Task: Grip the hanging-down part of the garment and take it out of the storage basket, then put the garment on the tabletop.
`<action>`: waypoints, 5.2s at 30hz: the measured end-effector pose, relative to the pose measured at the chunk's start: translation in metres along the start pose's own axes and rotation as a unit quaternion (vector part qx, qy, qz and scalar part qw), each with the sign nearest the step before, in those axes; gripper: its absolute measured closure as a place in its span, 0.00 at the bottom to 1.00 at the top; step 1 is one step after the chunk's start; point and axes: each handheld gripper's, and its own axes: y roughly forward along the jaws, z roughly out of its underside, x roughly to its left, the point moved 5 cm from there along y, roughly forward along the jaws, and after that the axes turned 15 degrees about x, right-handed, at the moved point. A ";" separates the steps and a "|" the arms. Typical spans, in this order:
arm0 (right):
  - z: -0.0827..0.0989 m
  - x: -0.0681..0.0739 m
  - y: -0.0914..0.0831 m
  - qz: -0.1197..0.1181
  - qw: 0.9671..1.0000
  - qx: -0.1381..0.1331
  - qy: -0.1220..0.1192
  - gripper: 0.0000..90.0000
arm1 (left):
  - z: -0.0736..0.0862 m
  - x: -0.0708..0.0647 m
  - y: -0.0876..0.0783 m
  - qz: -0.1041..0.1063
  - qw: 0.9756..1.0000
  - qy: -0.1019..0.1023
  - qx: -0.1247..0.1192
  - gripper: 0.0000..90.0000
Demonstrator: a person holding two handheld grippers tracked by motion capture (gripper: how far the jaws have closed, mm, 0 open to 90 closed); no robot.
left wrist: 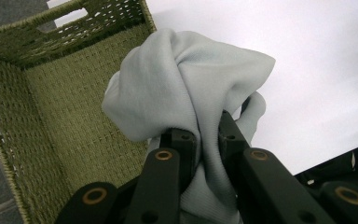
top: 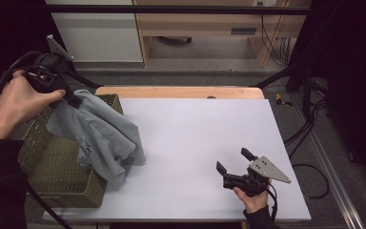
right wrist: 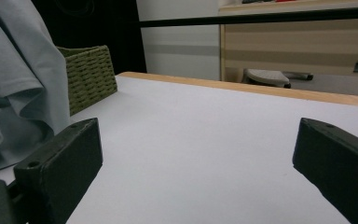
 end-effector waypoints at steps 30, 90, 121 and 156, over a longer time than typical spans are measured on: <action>0.005 -0.004 -0.002 0.003 1.000 0.009 0.007 0.02 | -0.005 -0.017 -0.007 -0.006 1.000 0.015 -0.008 0.90; -0.001 -0.004 -0.015 -0.009 1.000 -0.005 0.012 0.02 | -0.082 -0.223 0.010 0.004 0.971 0.235 -0.032 0.91; 0.002 -0.006 -0.013 -0.005 1.000 -0.001 0.013 0.02 | -0.090 -0.223 0.155 0.074 0.965 0.247 -0.037 0.89; 0.002 -0.008 -0.014 -0.008 1.000 0.005 0.020 0.02 | -0.064 -0.201 0.152 0.141 0.938 0.234 -0.215 0.11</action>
